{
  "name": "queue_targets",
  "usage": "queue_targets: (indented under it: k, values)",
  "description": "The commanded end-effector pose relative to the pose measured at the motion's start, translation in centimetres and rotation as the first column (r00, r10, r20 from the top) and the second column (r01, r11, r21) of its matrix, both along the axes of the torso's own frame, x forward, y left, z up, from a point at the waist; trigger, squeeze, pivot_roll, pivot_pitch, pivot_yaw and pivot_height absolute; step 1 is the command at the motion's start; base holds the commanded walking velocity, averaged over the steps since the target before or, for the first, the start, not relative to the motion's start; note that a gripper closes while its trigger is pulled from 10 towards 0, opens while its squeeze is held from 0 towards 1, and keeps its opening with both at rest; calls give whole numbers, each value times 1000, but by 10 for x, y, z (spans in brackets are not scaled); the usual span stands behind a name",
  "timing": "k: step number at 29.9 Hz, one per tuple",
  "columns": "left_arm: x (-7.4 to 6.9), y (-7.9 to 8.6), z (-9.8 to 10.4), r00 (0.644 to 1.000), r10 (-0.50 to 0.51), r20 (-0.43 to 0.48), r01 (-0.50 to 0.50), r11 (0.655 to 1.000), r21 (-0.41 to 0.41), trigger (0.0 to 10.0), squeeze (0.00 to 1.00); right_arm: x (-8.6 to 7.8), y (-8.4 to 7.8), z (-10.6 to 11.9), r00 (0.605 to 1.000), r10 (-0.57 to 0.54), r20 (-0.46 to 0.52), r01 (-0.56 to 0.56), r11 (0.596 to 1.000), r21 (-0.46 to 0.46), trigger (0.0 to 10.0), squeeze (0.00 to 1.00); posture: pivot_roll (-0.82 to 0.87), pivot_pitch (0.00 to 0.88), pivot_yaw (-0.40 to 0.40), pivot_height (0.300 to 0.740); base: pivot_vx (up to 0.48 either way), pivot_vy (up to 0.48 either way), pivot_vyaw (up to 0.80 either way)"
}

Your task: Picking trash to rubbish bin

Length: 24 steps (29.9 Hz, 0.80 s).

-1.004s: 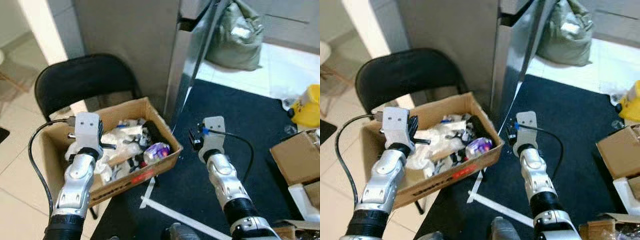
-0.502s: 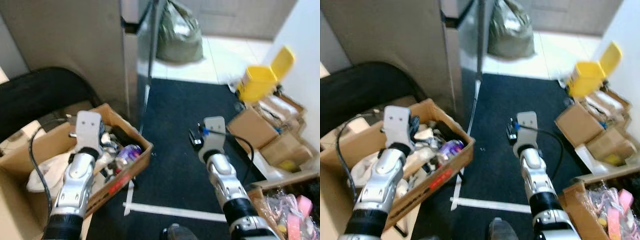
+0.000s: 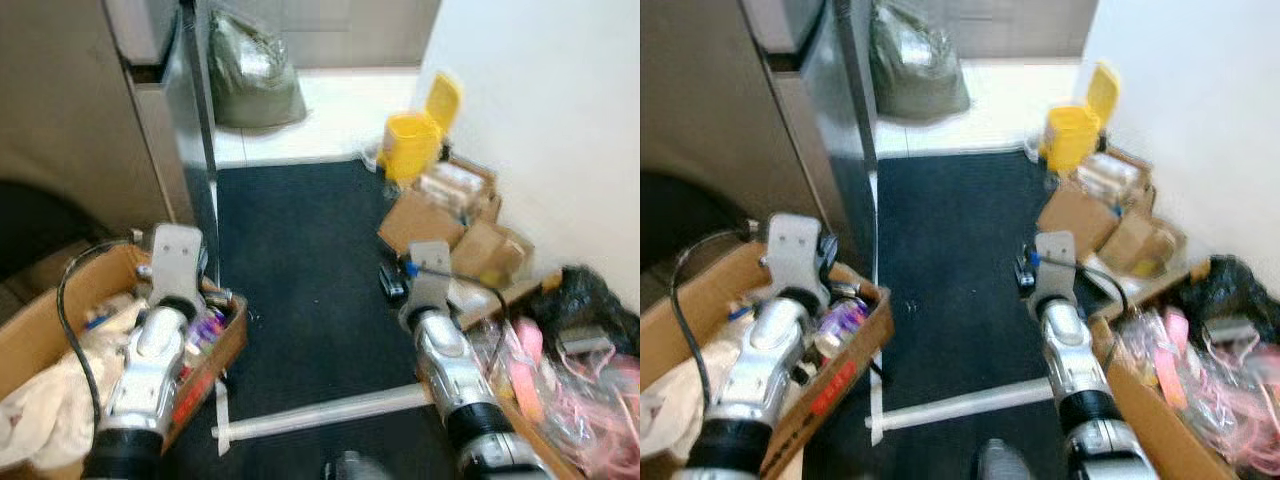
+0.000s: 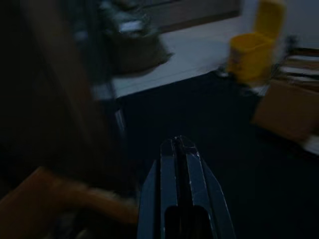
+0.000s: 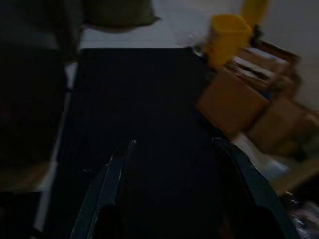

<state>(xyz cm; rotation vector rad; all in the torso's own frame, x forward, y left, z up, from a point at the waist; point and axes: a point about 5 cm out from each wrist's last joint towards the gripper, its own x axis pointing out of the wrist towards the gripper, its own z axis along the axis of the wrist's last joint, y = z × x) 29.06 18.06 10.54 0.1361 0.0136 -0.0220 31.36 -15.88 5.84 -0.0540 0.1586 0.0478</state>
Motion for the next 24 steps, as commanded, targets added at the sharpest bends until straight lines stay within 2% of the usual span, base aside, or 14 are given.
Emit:
queue_targets:
  k: [1, 7, 24]
  values:
    - [0, 1, -2, 1000, -8, -10, 8, 1000, 13, 10000, 0, -1, 0, -3, 1000, -6, -9, 6, 1000, -1, 10000, 0, 87, 0, -30, 740, 0, 0, -800]
    - [-1, 1, -2, 1000, -7, -10, 7, 1000, 16, 10000, 0, -1, 3, -3, 1000, 3, -10, -3, 1000, 2, 10000, 0, 82, 0, -27, 740, 0, 0, -800]
    - [1, -7, -5, 999, -26, -19, 26, 1000, 5, 10000, 0, -4, -4, -4, 1000, -19, -10, 19, 1000, -7, 10000, 0, 65, 0, -18, 740, 0, 0, -800]
